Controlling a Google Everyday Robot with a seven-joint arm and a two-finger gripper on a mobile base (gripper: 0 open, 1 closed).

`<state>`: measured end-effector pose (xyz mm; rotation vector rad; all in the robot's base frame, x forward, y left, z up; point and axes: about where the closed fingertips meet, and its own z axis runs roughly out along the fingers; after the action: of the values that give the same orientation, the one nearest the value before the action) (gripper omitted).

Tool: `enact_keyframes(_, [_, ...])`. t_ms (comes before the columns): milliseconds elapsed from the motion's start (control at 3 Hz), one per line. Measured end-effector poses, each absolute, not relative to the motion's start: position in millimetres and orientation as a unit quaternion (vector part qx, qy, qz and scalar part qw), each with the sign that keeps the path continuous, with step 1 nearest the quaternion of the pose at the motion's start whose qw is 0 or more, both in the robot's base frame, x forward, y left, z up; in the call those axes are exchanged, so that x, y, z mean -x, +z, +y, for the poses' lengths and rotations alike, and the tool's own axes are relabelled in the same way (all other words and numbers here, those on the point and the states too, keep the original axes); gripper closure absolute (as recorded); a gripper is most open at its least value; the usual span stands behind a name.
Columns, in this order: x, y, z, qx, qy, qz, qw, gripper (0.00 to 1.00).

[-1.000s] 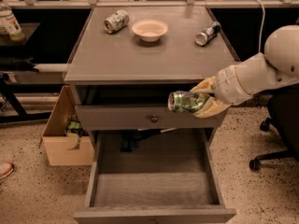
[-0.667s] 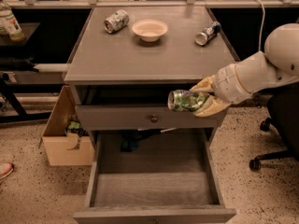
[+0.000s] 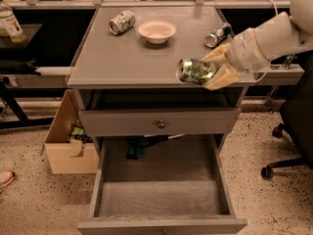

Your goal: Pick green can from middle drawer and place on counter

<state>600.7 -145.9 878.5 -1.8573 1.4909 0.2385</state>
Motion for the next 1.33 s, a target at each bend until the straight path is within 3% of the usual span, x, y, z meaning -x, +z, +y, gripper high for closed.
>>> enact_keyframes(1333, [-700,866,-163,0.606,0.132,0.71,0.334,1.0])
